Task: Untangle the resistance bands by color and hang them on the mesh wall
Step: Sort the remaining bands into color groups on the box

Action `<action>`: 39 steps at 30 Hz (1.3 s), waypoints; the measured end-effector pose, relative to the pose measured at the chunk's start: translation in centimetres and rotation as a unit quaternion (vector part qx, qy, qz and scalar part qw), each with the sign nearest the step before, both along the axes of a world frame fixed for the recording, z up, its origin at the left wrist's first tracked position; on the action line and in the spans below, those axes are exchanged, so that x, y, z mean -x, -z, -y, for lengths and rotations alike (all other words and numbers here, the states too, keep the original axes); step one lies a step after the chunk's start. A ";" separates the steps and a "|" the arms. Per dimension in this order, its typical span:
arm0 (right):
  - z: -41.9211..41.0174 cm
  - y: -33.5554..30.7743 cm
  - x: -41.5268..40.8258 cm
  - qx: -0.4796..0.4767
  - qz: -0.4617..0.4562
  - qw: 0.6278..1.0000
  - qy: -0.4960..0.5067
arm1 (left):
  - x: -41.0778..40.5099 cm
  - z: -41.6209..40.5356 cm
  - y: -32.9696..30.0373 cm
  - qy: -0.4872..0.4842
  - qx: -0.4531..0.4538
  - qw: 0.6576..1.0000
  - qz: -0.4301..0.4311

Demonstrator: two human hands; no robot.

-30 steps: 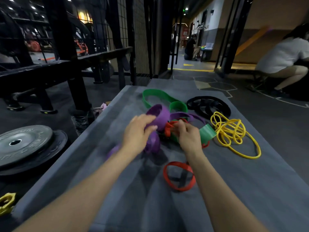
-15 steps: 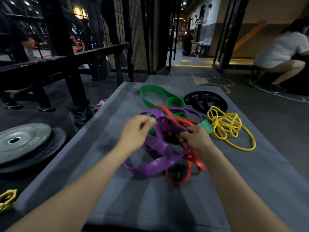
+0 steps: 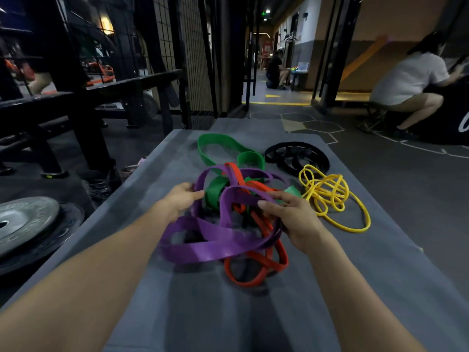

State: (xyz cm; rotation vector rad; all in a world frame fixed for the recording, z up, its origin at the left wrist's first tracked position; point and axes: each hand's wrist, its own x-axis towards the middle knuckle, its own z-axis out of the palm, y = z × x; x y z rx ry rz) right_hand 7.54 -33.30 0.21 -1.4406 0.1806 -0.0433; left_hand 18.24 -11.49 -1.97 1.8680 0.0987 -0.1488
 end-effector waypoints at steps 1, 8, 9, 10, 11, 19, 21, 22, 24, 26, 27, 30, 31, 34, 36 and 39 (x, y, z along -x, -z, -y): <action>0.0 -0.1 0.0 -0.022 0.001 1.000 0.000 | 0.1 -0.2 0.0 -0.005 -0.001 1.000 0.011; -0.8 0.1 0.1 0.032 -0.008 0.998 0.058 | 2.8 -0.9 -2.6 0.026 -0.033 0.993 0.106; -0.9 0.0 0.2 0.038 -0.012 0.997 0.068 | 3.8 -0.3 -3.1 0.050 -0.065 0.988 0.128; -0.9 0.0 0.2 0.033 -0.013 0.997 0.072 | 5.1 0.3 -3.5 0.075 -0.101 0.980 0.151; -1.1 0.0 0.3 0.025 -0.015 0.997 0.069 | 6.4 1.0 -3.8 0.106 -0.123 0.972 0.173; -2.4 -1.0 1.5 -0.174 -0.062 0.983 0.009 | 13.8 6.7 -2.0 0.180 -0.445 0.827 0.292; -1.9 -0.9 1.7 -0.165 -0.063 0.984 -0.016 | 14.4 7.0 -1.8 0.193 -0.458 0.819 0.289; -2.0 -0.8 1.9 -0.128 -0.053 0.990 -0.025 | 14.7 7.1 -1.7 0.214 -0.456 0.815 0.287; -2.5 -0.7 2.4 -0.050 -0.045 0.998 -0.020 | 14.9 6.5 -1.9 0.264 -0.398 0.827 0.297; -2.4 -1.1 2.4 -0.033 -0.048 0.998 -0.002 | 14.2 5.4 -2.7 0.254 -0.282 0.869 0.318; -2.1 -1.1 2.2 -0.030 -0.046 0.998 0.007 | 13.2 4.6 -3.2 0.207 -0.237 0.892 0.324; -1.0 -1.2 1.6 -0.016 -0.057 0.998 0.030 | 9.0 2.4 -3.5 0.002 -0.212 0.940 0.268; -0.8 -1.1 1.5 -0.012 -0.058 0.997 0.040 | 7.7 1.8 -3.1 -0.032 -0.219 0.951 0.218; -0.7 -1.0 1.3 0.001 -0.045 0.997 0.062 | 4.5 1.2 -0.7 0.001 -0.216 0.975 0.049; -0.6 -0.9 1.2 0.008 -0.029 0.997 0.072 | 3.3 1.7 0.6 0.061 -0.133 0.989 -0.005; 0.0 -0.7 0.8 -0.002 -0.013 0.995 0.102 | 3.0 2.3 1.2 0.058 -0.059 0.996 0.037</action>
